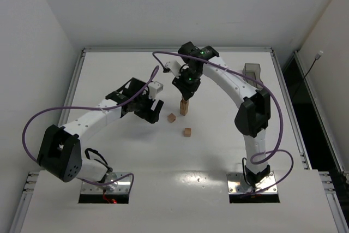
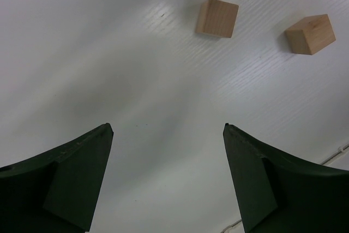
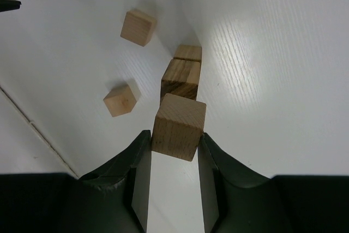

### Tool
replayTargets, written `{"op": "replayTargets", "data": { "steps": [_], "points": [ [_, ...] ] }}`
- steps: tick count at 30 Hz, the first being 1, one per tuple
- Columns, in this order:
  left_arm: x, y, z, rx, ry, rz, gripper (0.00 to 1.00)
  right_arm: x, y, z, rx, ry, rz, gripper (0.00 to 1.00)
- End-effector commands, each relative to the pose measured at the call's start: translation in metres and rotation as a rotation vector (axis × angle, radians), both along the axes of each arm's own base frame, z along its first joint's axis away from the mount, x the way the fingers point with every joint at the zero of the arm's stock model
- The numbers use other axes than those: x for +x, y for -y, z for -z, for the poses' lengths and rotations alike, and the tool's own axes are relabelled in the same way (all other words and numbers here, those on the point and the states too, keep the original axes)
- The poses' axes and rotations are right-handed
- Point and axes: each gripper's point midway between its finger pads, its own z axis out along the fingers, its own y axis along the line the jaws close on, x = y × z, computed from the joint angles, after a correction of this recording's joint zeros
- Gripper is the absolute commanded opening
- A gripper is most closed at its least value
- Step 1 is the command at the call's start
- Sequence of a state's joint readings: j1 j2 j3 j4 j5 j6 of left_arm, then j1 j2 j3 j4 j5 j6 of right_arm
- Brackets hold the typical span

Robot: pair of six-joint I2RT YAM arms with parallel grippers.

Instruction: Build the wood block tower

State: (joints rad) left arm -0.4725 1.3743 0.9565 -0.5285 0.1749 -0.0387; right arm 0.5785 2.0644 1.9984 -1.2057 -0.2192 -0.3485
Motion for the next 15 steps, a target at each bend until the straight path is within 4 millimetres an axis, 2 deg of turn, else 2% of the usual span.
{"op": "replayTargets", "data": {
  "steps": [1, 15],
  "points": [
    [0.009, 0.0054, -0.0186, -0.036, 0.06, -0.007, 0.79, 0.0057, -0.0096, -0.0106, 0.037, 0.025, -0.003, 0.0],
    [0.0073, 0.0045, -0.0175, -0.032, 0.052, -0.008, 0.79, 0.0032, -0.0137, -0.002, 0.043, -0.012, -0.012, 0.02]
  ]
}}
